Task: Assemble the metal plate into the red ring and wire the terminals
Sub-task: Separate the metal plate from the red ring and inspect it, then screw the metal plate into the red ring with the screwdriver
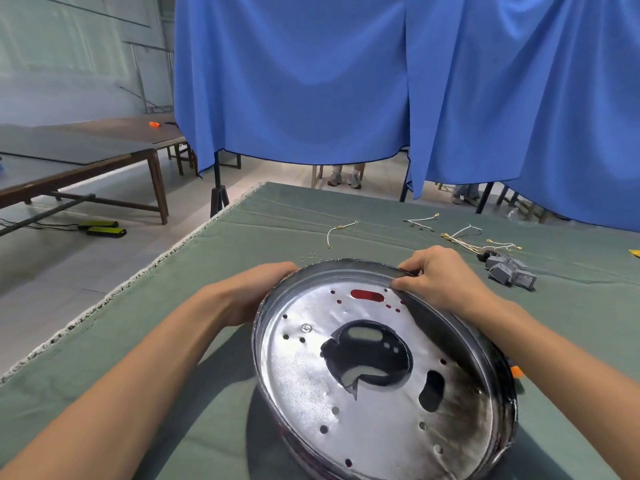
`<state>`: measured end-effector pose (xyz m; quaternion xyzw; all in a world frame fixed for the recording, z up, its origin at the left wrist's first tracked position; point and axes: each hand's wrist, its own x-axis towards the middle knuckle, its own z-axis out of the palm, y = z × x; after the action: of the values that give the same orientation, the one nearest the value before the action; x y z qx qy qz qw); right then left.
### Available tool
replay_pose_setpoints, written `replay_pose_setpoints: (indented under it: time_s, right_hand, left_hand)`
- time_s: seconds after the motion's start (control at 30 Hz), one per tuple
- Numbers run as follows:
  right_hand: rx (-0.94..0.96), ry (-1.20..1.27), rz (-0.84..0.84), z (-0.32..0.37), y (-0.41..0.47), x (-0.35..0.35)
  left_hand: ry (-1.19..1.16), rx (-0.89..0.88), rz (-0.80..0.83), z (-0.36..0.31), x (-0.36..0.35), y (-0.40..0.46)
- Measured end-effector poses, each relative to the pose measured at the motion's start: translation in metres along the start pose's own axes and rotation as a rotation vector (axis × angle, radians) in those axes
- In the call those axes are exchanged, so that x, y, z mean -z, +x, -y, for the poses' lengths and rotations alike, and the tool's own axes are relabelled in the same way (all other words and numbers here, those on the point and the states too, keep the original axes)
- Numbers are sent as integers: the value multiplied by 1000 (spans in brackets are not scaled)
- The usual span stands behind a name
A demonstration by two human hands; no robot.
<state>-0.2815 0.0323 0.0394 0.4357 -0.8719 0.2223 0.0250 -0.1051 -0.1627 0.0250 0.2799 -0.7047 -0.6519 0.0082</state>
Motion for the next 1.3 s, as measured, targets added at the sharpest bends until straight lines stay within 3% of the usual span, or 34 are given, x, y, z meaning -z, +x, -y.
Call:
replay_pose_setpoints:
  time_s: [0.13, 0.33, 0.43, 0.6, 0.8, 0.93, 1.03, 1.1, 1.17, 1.23, 1.3]
  right_hand:
    - [-11, -31, 12, 1, 1, -3]
    - [-17, -97, -3, 4, 1, -3]
    - [-39, -114, 5, 7, -1, -3]
    - [-76, -155, -7, 9, -5, -1]
    - [45, -70, -215, 19, -17, 14]
    - [70, 17, -244, 22, -23, 31]
    - [39, 51, -253, 13, -32, 38]
    - [-17, 106, -283, 1, -43, 40]
    - [-93, 150, -328, -15, -55, 42]
    - [-174, 134, -337, -31, -67, 38]
    - [-272, 109, -298, -45, -76, 28]
  left_hand:
    - [42, 68, -68, 3, 9, -5]
    - [395, -132, -115, -3, 10, -22]
    - [527, -144, -136, -3, 5, -28]
    - [562, -154, -200, -1, -1, -35]
    - [561, -167, -233, 0, -2, -36]
    - [557, -149, -239, 1, -1, -34]
    - [704, -140, -337, -5, -5, -33]
    - [912, -197, -488, -10, -12, -34]
    - [1016, -362, -569, -17, -27, -40]
    - [1025, -548, -500, -26, -47, -46]
    - [1019, -630, -326, -33, -70, -49]
